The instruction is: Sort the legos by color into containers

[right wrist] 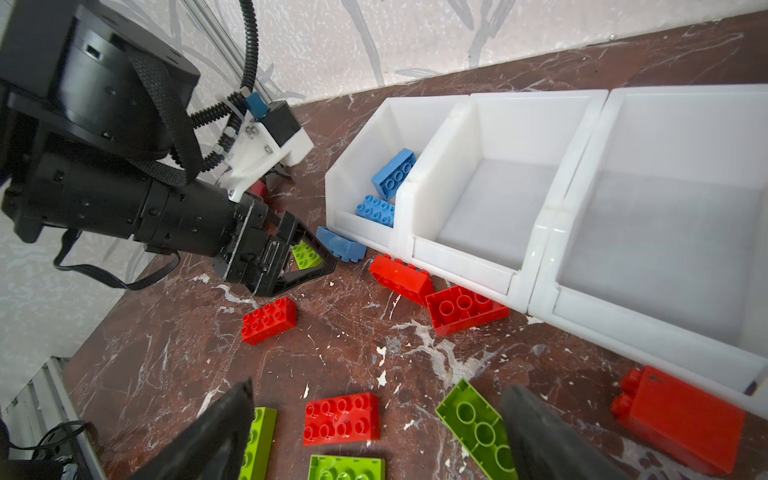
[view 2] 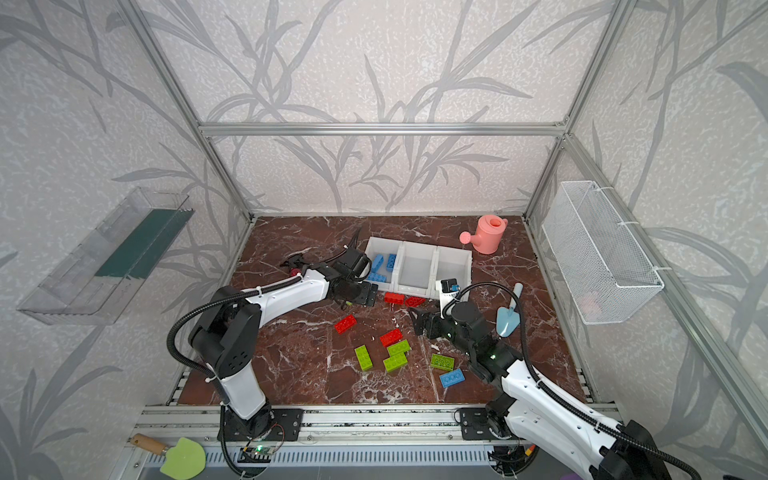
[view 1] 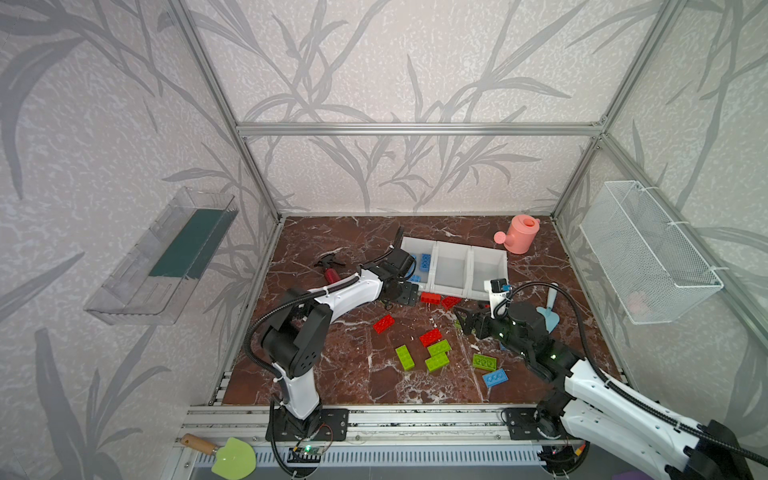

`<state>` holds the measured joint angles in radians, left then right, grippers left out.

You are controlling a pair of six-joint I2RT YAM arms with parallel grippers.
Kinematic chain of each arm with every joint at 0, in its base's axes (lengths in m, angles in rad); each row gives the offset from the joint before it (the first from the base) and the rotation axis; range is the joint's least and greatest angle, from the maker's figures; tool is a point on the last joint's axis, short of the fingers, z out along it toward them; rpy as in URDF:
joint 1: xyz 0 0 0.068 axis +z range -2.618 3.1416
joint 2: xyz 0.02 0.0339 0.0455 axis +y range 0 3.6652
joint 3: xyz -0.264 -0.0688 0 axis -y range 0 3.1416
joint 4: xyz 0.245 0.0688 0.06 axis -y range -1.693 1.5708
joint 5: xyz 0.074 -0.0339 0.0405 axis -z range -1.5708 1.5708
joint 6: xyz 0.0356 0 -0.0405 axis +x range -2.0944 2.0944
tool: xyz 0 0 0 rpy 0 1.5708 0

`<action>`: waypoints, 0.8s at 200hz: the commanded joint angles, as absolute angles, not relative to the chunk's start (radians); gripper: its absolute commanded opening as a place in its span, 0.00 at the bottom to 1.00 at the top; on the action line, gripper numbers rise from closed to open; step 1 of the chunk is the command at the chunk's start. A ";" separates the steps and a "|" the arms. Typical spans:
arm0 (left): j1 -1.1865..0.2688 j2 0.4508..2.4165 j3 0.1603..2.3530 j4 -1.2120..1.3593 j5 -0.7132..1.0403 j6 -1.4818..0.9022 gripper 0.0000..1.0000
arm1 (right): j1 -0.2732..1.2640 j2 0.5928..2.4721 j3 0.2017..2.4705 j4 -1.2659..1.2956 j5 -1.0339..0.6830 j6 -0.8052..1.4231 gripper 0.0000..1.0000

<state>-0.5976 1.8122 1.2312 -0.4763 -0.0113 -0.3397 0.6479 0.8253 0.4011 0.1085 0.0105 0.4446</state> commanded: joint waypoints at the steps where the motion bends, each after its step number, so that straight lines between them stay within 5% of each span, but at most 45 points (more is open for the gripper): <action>1: -0.599 1.846 1.277 -0.463 -0.051 -0.302 0.92 | 0.648 0.841 0.390 0.137 0.044 0.424 0.94; 101: -0.597 1.956 1.333 -0.426 -0.053 -0.289 0.82 | 0.644 0.882 0.387 0.150 0.055 0.416 0.94; 160: -0.597 1.967 1.338 -0.421 -0.058 -0.290 0.58 | 0.644 0.884 0.388 0.149 0.061 0.413 0.94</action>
